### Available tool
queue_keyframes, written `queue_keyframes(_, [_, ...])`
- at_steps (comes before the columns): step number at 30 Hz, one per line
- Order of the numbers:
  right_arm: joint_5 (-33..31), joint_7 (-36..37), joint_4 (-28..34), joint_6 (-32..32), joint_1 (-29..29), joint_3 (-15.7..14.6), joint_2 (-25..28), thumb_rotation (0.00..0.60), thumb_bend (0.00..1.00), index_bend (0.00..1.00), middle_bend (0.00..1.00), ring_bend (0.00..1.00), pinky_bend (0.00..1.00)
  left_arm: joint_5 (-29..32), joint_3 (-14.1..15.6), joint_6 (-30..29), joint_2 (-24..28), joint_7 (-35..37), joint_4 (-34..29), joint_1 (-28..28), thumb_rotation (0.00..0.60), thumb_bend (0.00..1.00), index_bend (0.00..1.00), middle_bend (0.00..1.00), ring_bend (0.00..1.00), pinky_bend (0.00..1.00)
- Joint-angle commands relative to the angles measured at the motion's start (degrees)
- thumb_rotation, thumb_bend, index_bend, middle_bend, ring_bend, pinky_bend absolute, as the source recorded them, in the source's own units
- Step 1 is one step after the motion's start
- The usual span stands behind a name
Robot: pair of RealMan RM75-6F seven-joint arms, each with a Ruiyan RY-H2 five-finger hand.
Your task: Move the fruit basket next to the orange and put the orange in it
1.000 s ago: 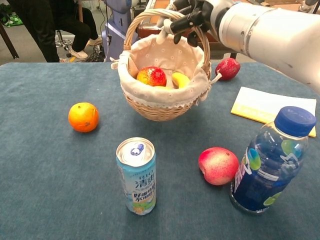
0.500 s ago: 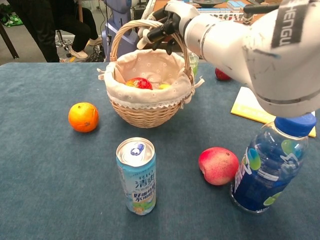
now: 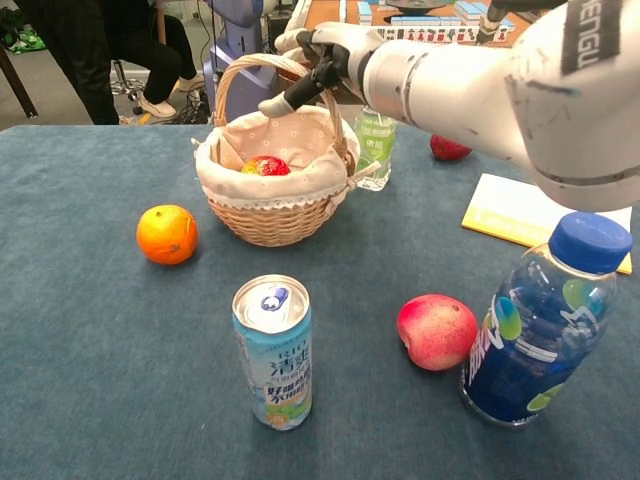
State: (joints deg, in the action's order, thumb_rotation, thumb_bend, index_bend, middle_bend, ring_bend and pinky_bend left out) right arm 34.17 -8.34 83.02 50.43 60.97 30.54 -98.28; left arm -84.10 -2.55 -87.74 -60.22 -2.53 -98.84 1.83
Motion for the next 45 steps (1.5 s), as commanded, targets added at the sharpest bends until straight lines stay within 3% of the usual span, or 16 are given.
queue_keyframes(1, [0.8, -0.2, 2.2, -0.1, -1.2, -1.1, 2.3, 0.6, 0.25, 0.0, 0.0, 0.0, 0.09, -0.1, -0.1, 0.1, 0.0, 0.0, 0.0, 0.1, 0.6, 0.07, 0.28, 0.34, 0.3, 0.28])
queue_keyframes(9, [6.4, 0.2, 10.9, 4.5, -6.8, -4.3, 9.1, 0.6, 0.27, 0.0, 0.0, 0.0, 0.04, -0.4, -1.3, 1.2, 0.4, 0.5, 0.6, 1.8, 0.6, 0.07, 0.28, 0.34, 0.3, 0.28])
queue_keyframes(14, [14.1, 0.7, 16.7, 12.1, -12.6, -7.5, 12.9, 0.6, 0.34, 0.0, 0.0, 0.0, 0.06, 0.2, -2.3, 3.8, 1.1, 2.2, 1.0, 3.7, 0.6, 0.07, 0.28, 0.34, 0.3, 0.28])
queue_keyframes(23, [30.0, 2.8, 23.2, 25.2, -25.3, -16.2, 20.8, 0.6, 0.38, 0.01, 0.13, 0.11, 0.22, 0.2, -3.5, 10.2, 1.4, 5.3, 2.3, 8.8, 0.6, 0.07, 0.28, 0.34, 0.3, 0.27])
queue_keyframes(29, [37.9, 3.0, 26.2, 31.9, -33.6, -22.3, 28.0, 0.6, 0.38, 0.02, 0.15, 0.12, 0.24, 0.4, -3.9, 12.9, -0.7, 6.6, 3.9, 11.3, 0.6, 0.07, 0.29, 0.34, 0.3, 0.27])
queue_keyframes(39, [41.8, 0.8, 29.8, 39.9, -45.0, -28.5, 37.2, 0.6, 0.38, 0.02, 0.15, 0.12, 0.24, 0.1, -4.7, 18.2, -5.9, 6.6, 7.7, 16.9, 0.6, 0.07, 0.28, 0.33, 0.3, 0.27])
queue_keyframes(45, [40.6, 2.5, 30.2, 42.0, -49.8, -29.6, 39.4, 0.6, 0.38, 0.02, 0.15, 0.12, 0.24, 2.1, -5.2, 22.1, -9.8, 5.0, 9.9, 20.1, 0.6, 0.07, 0.19, 0.26, 0.24, 0.25])
